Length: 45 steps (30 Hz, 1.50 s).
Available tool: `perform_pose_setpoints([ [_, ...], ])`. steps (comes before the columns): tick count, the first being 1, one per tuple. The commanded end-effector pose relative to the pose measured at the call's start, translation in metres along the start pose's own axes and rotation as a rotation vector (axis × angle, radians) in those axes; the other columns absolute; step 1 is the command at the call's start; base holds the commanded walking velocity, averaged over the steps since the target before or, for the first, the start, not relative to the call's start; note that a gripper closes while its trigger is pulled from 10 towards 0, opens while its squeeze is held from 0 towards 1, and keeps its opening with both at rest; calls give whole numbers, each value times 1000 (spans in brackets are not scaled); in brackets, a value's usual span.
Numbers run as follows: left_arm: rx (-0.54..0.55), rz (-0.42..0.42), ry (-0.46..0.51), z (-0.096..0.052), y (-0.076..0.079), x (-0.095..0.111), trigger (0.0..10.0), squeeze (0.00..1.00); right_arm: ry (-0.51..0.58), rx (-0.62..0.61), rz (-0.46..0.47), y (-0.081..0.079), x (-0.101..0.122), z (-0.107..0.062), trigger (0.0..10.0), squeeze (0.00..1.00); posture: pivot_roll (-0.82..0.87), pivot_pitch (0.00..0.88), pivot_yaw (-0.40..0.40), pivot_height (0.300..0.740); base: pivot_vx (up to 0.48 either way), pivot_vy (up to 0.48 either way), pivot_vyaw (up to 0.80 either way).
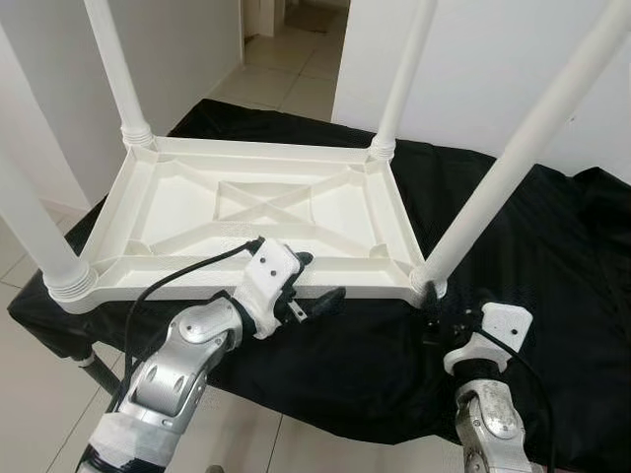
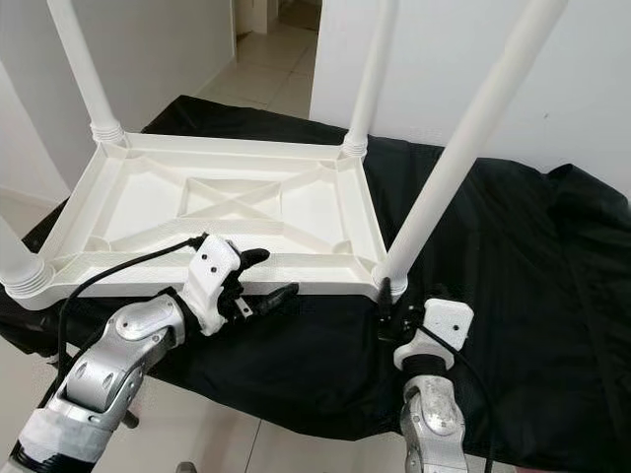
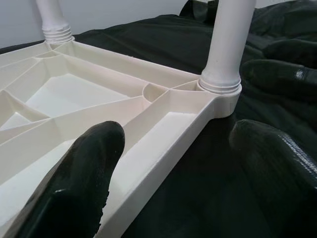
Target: Building children table
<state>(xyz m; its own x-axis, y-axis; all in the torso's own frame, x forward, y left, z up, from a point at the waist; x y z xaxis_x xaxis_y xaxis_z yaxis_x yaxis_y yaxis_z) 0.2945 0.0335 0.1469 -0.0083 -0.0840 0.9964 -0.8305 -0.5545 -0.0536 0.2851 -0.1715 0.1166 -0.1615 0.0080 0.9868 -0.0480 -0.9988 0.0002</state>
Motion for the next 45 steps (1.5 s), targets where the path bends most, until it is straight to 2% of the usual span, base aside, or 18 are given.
perform_pose_setpoints([
  [1, -30, 0, -13, 0, 7, -3, 10000, 0, -2, 51, 14, -7, 1, -1, 10000, 0, -35, 0, -76, 740, 0, 0, 0],
  [3, -30, 3, -13, -1, 7, -3, 10000, 0, -5, 73, 20, -10, 0, -1, 10000, 0, -35, 0, -76, 740, 0, 0, 0],
  [5, -6, -4, 13, -3, 4, 0, 10000, 0, -19, 185, 41, -29, -1, -2, 10000, 0, -30, 0, -84, 740, 0, 0, 0],
  [6, -6, -4, 13, -3, 4, 0, 10000, 0, -19, 185, 41, -29, -1, -2, 10000, 0, -30, 0, -84, 740, 0, 0, 0],
  [9, 9, -9, 11, -6, 3, -2, 10000, 0, -26, 324, 73, -50, 1, -8, 10000, 0, -11, 0, -101, 740, 0, 0, 0],
  [11, 11, -10, 10, -7, 4, -2, 10000, 0, -25, 340, 77, -52, 1, -9, 10000, 0, -11, 0, -101, 740, 0, 0, 0],
  [13, -1, -12, -6, -10, 7, -5, 10000, 0, -17, 352, 99, -55, 3, -1, 10000, 0, 5, 0, -110, 740, 0, 0, 0],
  [18, -30, 18, -49, -13, 15, -13, 10000, 0, 7, 306, 125, -49, 9, 22, 10000, 0, 15, 0, -116, 740, 0, 0, 0],
  [25, -28, 33, -64, -12, 14, -17, 10000, 0, 19, 274, 129, -42, 11, 33, 10000, 0, 21, 0, -117, 740, 0, 0, 0],
  [27, 12, 87, -99, -11, 4, -24, 10000, 0, 16, 249, 132, -32, 10, 41, 10000, 0, 19, 0, -109, 740, 0, 0, 0],
  [28, 12, 87, -99, -11, 4, -24, 10000, 0, 16, 249, 132, -32, 10, 41, 10000, 0, 19, 0, -109, 740, 0, 0, 0],
  [30, 61, 148, -123, -9, -10, -28, 10000, 0, 9, 225, 128, -23, 8, 43, 10000, 0, 15, 0, -102, 740, 0, 0, 0],
  [32, 61, 148, -123, -9, -10, -28, 10000, 0, 9, 225, 128, -23, 8, 43, 10000, 0, 15, 0, -102, 740, 0, 0, 0],
  [36, 124, 197, -184, -7, -29, -36, 10000, 0, 13, 193, 124, -15, 8, 45, 10000, 0, 4, 0, -84, 740, 0, 0, 0],
  [40, 138, 210, -210, -7, -35, -40, 10000, 0, 15, 184, 124, -13, 8, 45, 10000, 0, 1, 0, -81, 740, 0, 0, 0],
  [42, 183, 234, -255, -7, -47, -46, 10000, 0, 17, 169, 124, -11, 8, 45, 10000, 0, -7, 0, -71, 740, 0, 0, 0],
  [45, 196, 249, -266, -7, -52, -48, 10000, 0, 18, 162, 125, -10, 7, 45, 10000, 0, -12, 0, -66, 740, 0, 0, 0],
])
Point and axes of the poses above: a point about 5 cm out from each wrist's last joint towards the gripper, its own z axis pointing out of the wrist towards the gripper, its own x axis along the axis of the wrist's last joint, y = z × x, the point moved 6 cm from there along z, pointing out of the wrist towards the gripper, and after that the axes turned 5 degrees about -z, right-handed, at the moved point
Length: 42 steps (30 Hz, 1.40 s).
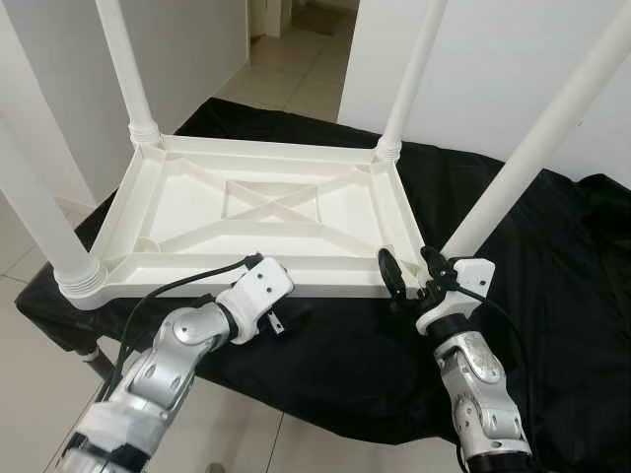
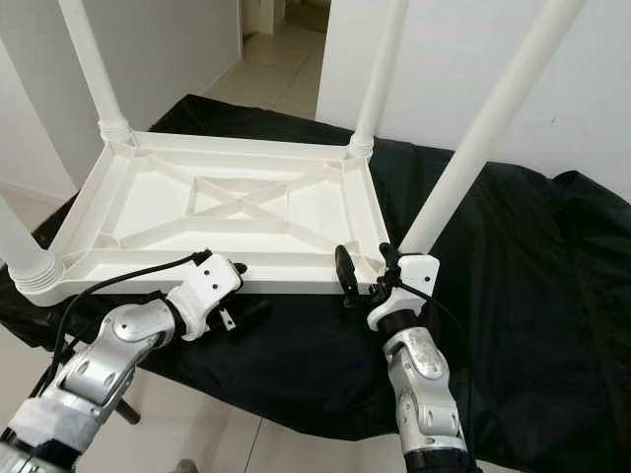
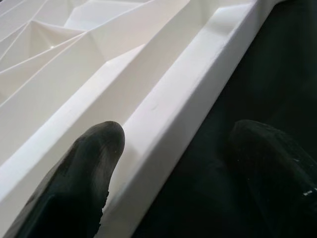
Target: Building children table
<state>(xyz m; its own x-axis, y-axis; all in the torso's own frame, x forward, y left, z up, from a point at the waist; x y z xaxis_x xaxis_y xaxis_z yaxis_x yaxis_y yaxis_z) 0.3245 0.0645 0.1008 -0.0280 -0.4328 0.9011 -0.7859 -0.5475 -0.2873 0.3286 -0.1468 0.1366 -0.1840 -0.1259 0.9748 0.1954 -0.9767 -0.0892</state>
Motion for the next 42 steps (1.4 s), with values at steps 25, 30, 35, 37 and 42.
perform_pose_setpoints([
  [25, 66, -150, -158, 10, -34, -22, 5176, 0, 3, -77, -6, 12, -4, 4, 10000, 0, -14, 0, -46, 740, 0, 0, 0],
  [30, 33, -131, -113, 15, -24, -11, 353, 0, 0, -87, -10, 14, -5, 4, 10000, 0, -19, 0, -47, 740, 0, 0, 0],
  [35, 15, -131, -96, 18, -18, -5, 1137, 0, 0, -91, -12, 15, -5, 4, 10000, 0, -19, 0, -47, 740, 0, 0, 0],
  [37, -6, -129, -72, 20, -12, 1, 1451, 0, -2, -96, -13, 16, -6, 4, 10000, 0, -22, 0, -46, 740, 0, 0, 0],
  [42, -50, -110, -39, 22, 0, 8, 4941, 0, -5, -100, -14, 17, -7, 5, 10000, 0, -21, 0, -47, 740, 0, 0, 0],
])
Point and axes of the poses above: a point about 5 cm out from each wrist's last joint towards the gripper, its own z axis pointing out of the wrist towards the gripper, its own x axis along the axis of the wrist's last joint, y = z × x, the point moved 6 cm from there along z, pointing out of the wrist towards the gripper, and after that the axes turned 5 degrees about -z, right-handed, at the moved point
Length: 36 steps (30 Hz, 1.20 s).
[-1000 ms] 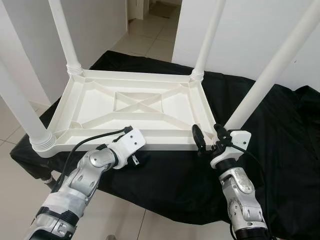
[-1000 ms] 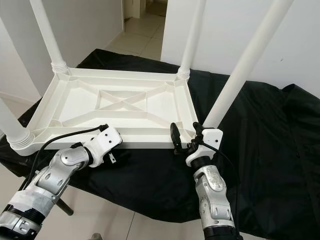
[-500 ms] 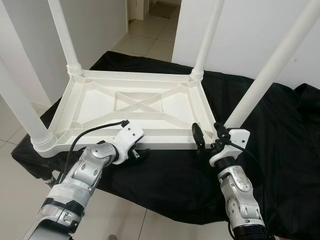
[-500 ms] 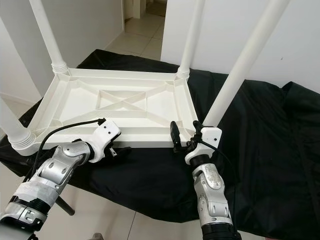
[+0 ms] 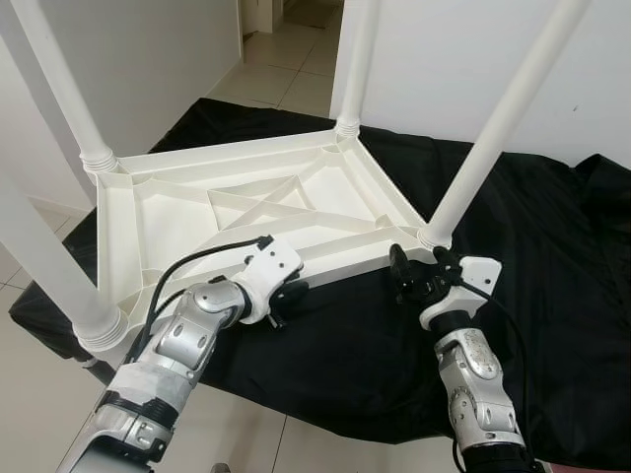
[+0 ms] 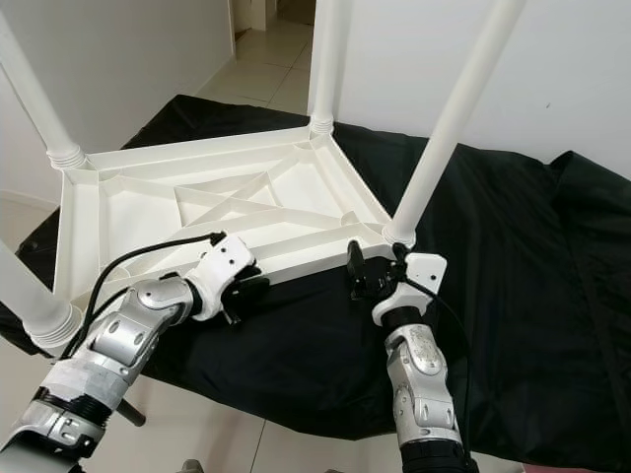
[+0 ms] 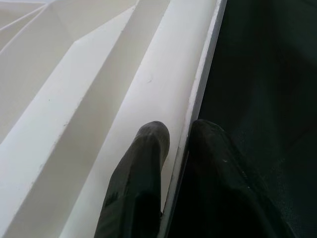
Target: Building children table
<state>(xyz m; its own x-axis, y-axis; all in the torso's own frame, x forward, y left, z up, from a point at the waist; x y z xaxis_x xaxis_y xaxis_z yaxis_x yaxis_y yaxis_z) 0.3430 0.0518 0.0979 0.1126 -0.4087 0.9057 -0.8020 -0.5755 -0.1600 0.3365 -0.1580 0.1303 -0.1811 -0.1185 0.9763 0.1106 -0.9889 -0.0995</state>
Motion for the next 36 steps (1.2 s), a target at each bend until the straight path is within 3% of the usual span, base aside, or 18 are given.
perform_pose_setpoints([
  [1, -16, 17, 25, 1, 7, 5, 4941, 0, 0, -14, -7, 4, -1, 1, 10000, 0, -21, 0, -47, 740, 0, 0, 0],
  [2, -16, 17, 25, 1, 7, 5, 4941, 0, 0, -14, -7, 4, -1, 1, 10000, 0, -21, 0, -47, 740, 0, 0, 0],
  [3, -32, 30, 38, 3, 14, 7, 10000, 0, -1, -15, -7, 4, -1, 1, 10000, 0, -19, 0, -47, 740, 0, 0, 0],
  [9, -98, 48, 67, 8, 37, 13, 10000, 0, -3, -13, -5, 2, -2, 3, 10000, 0, -18, 0, -49, 740, 0, 0, 0],
  [10, -126, 35, 82, 10, 46, 15, 10000, 161, -2, -12, -4, 1, -2, 3, 10000, 0, -18, 0, -48, 740, 0, 0, 0],
  [12, -126, 35, 82, 10, 46, 15, 10000, 161, -2, -12, -4, 1, -2, 3, 10000, 0, -18, 0, -48, 740, 0, 0, 0],
  [13, -134, 25, 87, 11, 49, 17, 10000, 1000, -2, -12, -3, 1, -2, 3, 10000, 0, -18, 0, -48, 740, 0, 0, 0],
  [18, -171, 62, 137, 6, 61, 26, 10000, 1000, -2, -15, 0, 0, -3, 3, 10000, 0, -18, 0, -47, 740, 0, 0, 0],
  [19, -173, 76, 150, 4, 63, 27, 10000, 0, -2, -15, -1, 0, -3, 3, 10000, 0, -17, 0, -45, 740, 0, 0, 0],
  [20, -167, 78, 196, -3, 64, 34, 10000, 0, -1, -15, -1, -1, -4, 3, 10000, 0, -17, 0, -45, 740, 0, 0, 0],
  [23, -172, 69, 215, -9, 66, 36, 10000, 0, -1, -14, -1, -1, -4, 4, 10000, 0, -13, 0, -45, 740, 0, 0, 0],
  [31, -254, -12, 214, -37, 78, 31, 10000, 0, -16, 39, 4, -13, -8, 7, 10000, 0, 5, 0, -55, 740, 0, 0, 0],
  [36, -346, -108, 226, -68, 87, 29, 10000, 0, -23, 83, -7, -21, -8, 16, 10000, 0, 19, 0, -68, 740, 0, 0, 0],
])
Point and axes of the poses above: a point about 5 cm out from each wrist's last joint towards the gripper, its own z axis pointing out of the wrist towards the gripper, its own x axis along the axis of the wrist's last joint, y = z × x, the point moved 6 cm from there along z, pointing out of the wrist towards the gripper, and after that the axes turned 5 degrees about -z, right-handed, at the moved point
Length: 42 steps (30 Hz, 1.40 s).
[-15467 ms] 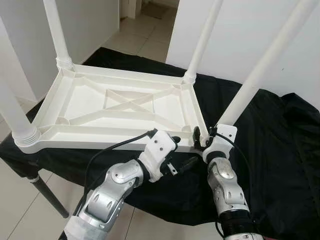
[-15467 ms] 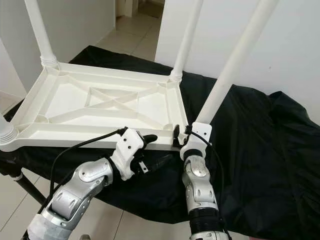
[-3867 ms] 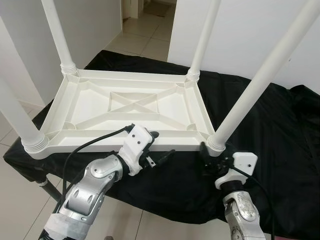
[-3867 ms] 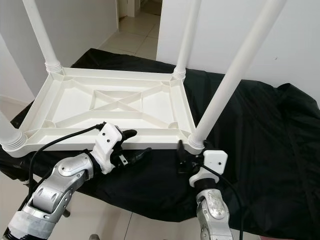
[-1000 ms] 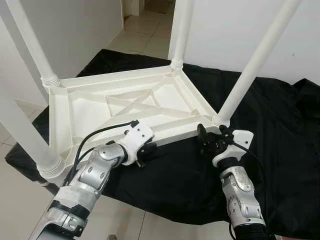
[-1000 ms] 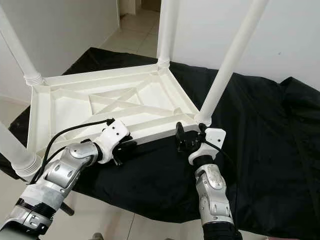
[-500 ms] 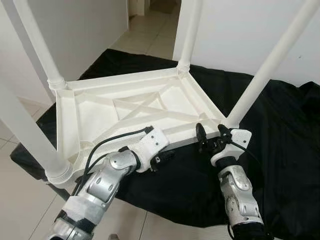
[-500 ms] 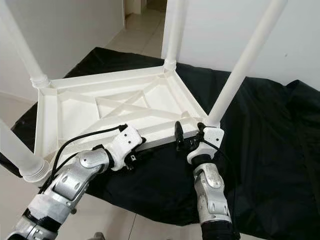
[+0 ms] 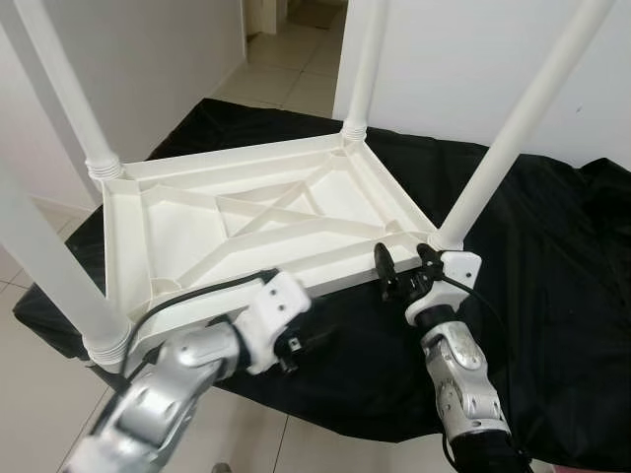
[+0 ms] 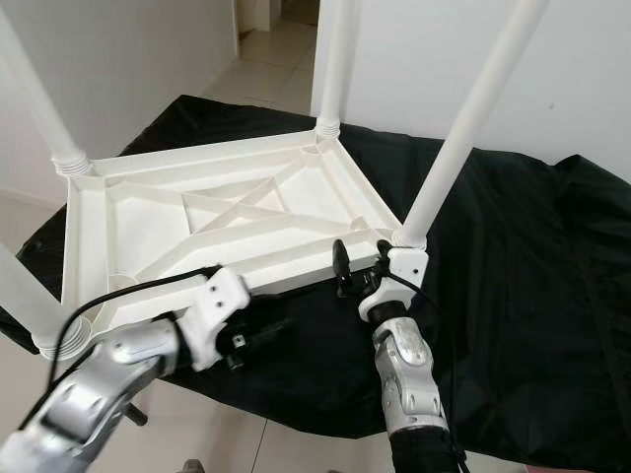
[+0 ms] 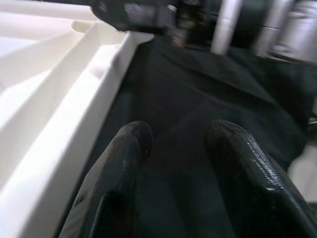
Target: Building children table
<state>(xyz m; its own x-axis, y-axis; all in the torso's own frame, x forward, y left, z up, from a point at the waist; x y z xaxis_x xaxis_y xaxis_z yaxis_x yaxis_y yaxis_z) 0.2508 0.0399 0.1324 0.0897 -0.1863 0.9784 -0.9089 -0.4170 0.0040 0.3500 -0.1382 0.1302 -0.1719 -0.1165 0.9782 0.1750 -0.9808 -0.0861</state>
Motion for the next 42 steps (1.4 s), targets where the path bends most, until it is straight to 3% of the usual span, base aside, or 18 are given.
perform_pose_setpoints([
  [1, -111, -21, 8, -5, 14, 4, 10000, 0, -13, 17, -5, -3, -3, 2, 10000, 0, 19, 0, -68, 740, 0, 0, 0],
  [3, -121, -30, -2, -12, 16, 2, 10000, 0, -13, 24, -8, -4, -3, 4, 10000, 0, 32, 0, -78, 740, 0, 0, 0],
  [7, -96, 2, -150, -42, 15, -20, 10000, 0, -17, 51, -23, -7, -3, 12, 10000, 0, 59, 0, -97, 740, 0, 0, 0],
  [11, -69, 6, -202, -52, 13, -27, 10000, 0, -19, 55, -25, -7, -4, 13, 10000, 0, 63, 0, -101, 740, 0, 0, 0],
  [16, 41, -82, -260, -87, 4, -33, 10000, 0, -28, 58, -27, -6, -7, 16, 10000, 0, 93, 0, -113, 740, 0, 0, 0],
  [20, 79, -121, -295, -96, 4, -43, 10000, 0, -52, 53, -32, -5, -14, 17, 10000, 0, 105, 0, -122, 740, 0, 0, 0],
  [28, 199, -180, -388, -139, -6, -54, 10000, 0, -138, 47, -79, -12, -34, 27, 10000, 0, 142, 0, -139, 740, 0, 0, 0],
  [35, 219, -181, -497, -155, -6, -70, 10000, 0, -132, 68, -75, -18, -34, 30, 10000, 0, 162, 0, -140, 740, 0, 0, 0],
  [38, 268, -189, -548, -176, -15, -73, 10000, 0, -135, 80, -76, -23, -37, 31, 10000, 0, 175, 0, -141, 740, 0, 0, 0],
  [41, 385, -179, -604, -203, -40, -78, 10000, 0, -133, 79, -72, -24, -38, 31, 10000, 0, 179, 0, -139, 740, 0, 0, 0],
  [42, 385, -179, -604, -203, -40, -78, 10000, 0, -133, 79, -72, -24, -38, 31, 10000, 0, 179, 0, -139, 740, 0, 0, 0],
])
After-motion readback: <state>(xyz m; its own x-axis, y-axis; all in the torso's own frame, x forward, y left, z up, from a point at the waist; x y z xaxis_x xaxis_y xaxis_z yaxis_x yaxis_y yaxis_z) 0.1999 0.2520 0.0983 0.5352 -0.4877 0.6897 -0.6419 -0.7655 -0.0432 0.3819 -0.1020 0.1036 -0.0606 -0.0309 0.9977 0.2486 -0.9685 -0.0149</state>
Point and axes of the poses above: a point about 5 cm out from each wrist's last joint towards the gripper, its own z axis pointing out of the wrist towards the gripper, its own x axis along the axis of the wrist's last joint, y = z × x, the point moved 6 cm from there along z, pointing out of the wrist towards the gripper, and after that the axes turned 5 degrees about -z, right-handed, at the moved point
